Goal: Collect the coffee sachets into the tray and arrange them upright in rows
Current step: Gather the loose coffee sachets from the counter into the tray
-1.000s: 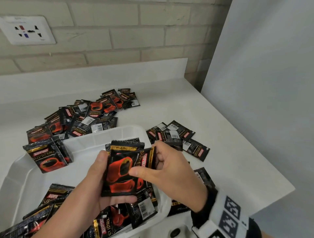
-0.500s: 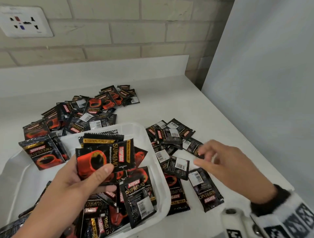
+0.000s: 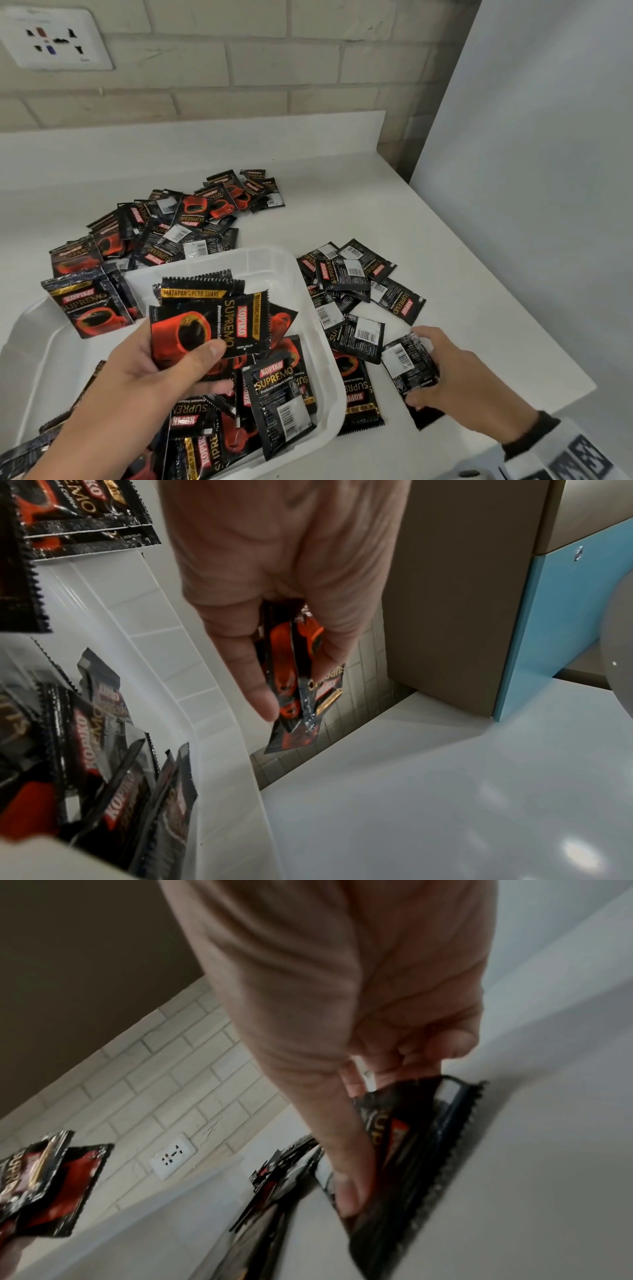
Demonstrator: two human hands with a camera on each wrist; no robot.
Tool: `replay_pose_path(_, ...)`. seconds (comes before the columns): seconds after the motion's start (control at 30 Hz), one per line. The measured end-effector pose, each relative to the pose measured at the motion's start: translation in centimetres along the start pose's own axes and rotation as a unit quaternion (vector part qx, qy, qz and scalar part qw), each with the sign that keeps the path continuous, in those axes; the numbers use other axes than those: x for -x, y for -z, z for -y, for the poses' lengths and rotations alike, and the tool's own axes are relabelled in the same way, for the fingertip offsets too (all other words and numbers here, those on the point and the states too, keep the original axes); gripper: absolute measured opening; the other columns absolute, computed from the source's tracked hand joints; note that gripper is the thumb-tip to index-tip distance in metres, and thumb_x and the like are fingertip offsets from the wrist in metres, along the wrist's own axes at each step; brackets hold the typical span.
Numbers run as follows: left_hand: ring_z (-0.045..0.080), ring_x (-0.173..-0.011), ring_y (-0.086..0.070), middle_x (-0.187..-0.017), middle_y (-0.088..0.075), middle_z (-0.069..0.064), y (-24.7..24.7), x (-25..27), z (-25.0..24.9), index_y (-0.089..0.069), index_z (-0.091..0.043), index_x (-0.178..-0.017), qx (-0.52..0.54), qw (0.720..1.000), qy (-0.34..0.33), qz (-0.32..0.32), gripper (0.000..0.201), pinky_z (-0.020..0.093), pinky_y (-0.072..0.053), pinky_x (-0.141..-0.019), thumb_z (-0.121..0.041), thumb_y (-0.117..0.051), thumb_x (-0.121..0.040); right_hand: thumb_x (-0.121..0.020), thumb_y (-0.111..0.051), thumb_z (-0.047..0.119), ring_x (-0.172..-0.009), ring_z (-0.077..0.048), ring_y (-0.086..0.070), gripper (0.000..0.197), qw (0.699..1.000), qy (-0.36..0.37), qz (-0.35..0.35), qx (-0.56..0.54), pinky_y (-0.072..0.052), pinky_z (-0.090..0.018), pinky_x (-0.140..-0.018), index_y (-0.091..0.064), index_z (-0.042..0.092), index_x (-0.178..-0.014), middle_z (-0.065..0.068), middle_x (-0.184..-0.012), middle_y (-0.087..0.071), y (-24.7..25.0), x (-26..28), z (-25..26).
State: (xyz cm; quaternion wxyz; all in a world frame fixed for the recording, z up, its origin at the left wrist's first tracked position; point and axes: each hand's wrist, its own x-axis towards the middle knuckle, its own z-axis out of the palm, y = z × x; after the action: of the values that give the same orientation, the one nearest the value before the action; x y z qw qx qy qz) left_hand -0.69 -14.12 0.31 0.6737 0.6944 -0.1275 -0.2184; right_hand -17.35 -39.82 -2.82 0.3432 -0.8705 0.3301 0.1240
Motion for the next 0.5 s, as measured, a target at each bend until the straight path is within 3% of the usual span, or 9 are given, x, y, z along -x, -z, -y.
replay_pose_path(0.1,0.017,-0.057,-0.069,-0.053,-0.061,-0.004,-0.3,0.3,-0.3,-0.067,-0.019,-0.064,0.031,0.999,0.016,0.034,0.048,0.031,-0.058,-0.050,-0.046,-0.089,-0.031,-0.078,-0.069,0.012,-0.065,-0.002,-0.061,0.042,0.999,0.025,-0.042,-0.017,-0.044,-0.010,-0.056,-0.046,0.033,-0.106,0.012,-0.080,-0.064,1.1,0.1,0.5)
replay_pose_path(0.2,0.021,-0.069,-0.072,-0.072,-0.072,-0.001,-0.1,0.2,-0.1,-0.064,-0.015,-0.083,0.012,0.998,0.033,0.048,0.094,0.027,-0.058,-0.052,-0.062,-0.084,-0.005,-0.081,-0.066,0.014,-0.059,-0.001,-0.057,0.020,0.986,0.098,-0.120,-0.062,-0.042,-0.010,-0.055,-0.057,0.032,-0.080,0.006,-0.066,-0.065,2.7,0.6,2.5)
replay_pose_path(0.23,0.022,-0.072,-0.072,-0.079,-0.073,0.001,-0.2,0.2,-0.1,-0.062,-0.014,-0.087,0.004,0.998,0.039,0.040,0.101,0.027,-0.058,-0.054,-0.064,-0.083,-0.002,-0.080,-0.066,0.014,-0.054,-0.001,-0.056,0.017,0.977,0.129,-0.129,-0.108,-0.040,-0.010,-0.052,-0.060,0.030,-0.075,0.006,-0.062,-0.065,3.0,0.9,3.6)
replay_pose_path(0.3,0.022,-0.073,-0.072,-0.083,-0.073,0.006,-0.8,0.1,-0.2,-0.062,-0.014,-0.088,0.002,0.998,0.038,0.055,0.097,0.026,-0.058,-0.054,-0.061,-0.085,-0.006,-0.077,-0.069,0.011,-0.048,0.001,-0.053,0.015,0.954,0.187,-0.107,-0.207,-0.039,-0.008,-0.048,-0.064,0.023,-0.069,0.004,-0.059,-0.065,3.1,1.9,6.4)
replay_pose_path(0.37,0.021,-0.071,-0.072,-0.080,-0.071,0.011,-1.2,-0.1,0.0,-0.061,-0.014,-0.085,0.016,0.997,0.035,0.061,0.063,0.023,-0.056,-0.050,-0.040,-0.091,-0.037,-0.074,-0.070,0.012,-0.049,0.002,-0.056,0.013,0.935,0.232,-0.052,-0.263,-0.041,-0.009,-0.048,-0.064,0.021,-0.069,0.007,-0.060,-0.066,2.6,2.8,9.1)
replay_pose_path(0.4,0.020,-0.070,-0.072,-0.081,-0.071,0.012,-1.3,-0.1,-0.1,-0.062,-0.014,-0.084,0.029,0.997,0.039,0.062,0.040,0.022,-0.055,-0.049,-0.025,-0.086,-0.055,-0.073,-0.070,0.015,-0.050,0.002,-0.057,0.011,0.925,0.252,-0.021,-0.282,-0.042,-0.010,-0.048,-0.063,0.022,-0.070,0.009,-0.063,-0.067,2.2,3.0,10.3)
replay_pose_path(0.43,0.020,-0.071,-0.072,-0.083,-0.071,0.011,-1.5,0.1,-0.4,-0.064,-0.016,-0.084,0.033,0.996,0.047,0.065,0.029,0.022,-0.055,-0.049,-0.018,-0.082,-0.061,-0.071,-0.070,0.019,-0.053,0.002,-0.058,0.010,0.917,0.268,0.004,-0.294,-0.045,-0.011,-0.048,-0.062,0.023,-0.073,0.011,-0.066,-0.067,1.6,3.1,11.3)
replay_pose_path(0.47,0.019,-0.074,-0.072,-0.083,-0.072,0.010,-1.5,0.1,-0.5,-0.067,-0.018,-0.082,0.039,0.995,0.053,0.081,0.034,0.024,-0.056,-0.050,-0.022,-0.087,-0.055,-0.070,-0.069,0.024,-0.056,0.002,-0.059,0.010,0.914,0.281,0.018,-0.293,-0.048,-0.013,-0.050,-0.061,0.025,-0.075,0.011,-0.070,-0.067,1.0,2.9,12.0)
replay_pose_path(0.5,0.021,-0.076,-0.072,-0.084,-0.073,0.008,-1.5,0.2,-0.6,-0.070,-0.021,-0.079,0.045,0.993,0.056,0.095,0.050,0.026,-0.056,-0.051,-0.026,-0.094,-0.037,-0.069,-0.068,0.028,-0.060,0.001,-0.059,0.011,0.914,0.289,0.018,-0.284,-0.051,-0.018,-0.054,-0.060,0.025,-0.076,0.011,-0.072,-0.066,0.2,2.5,12.4)
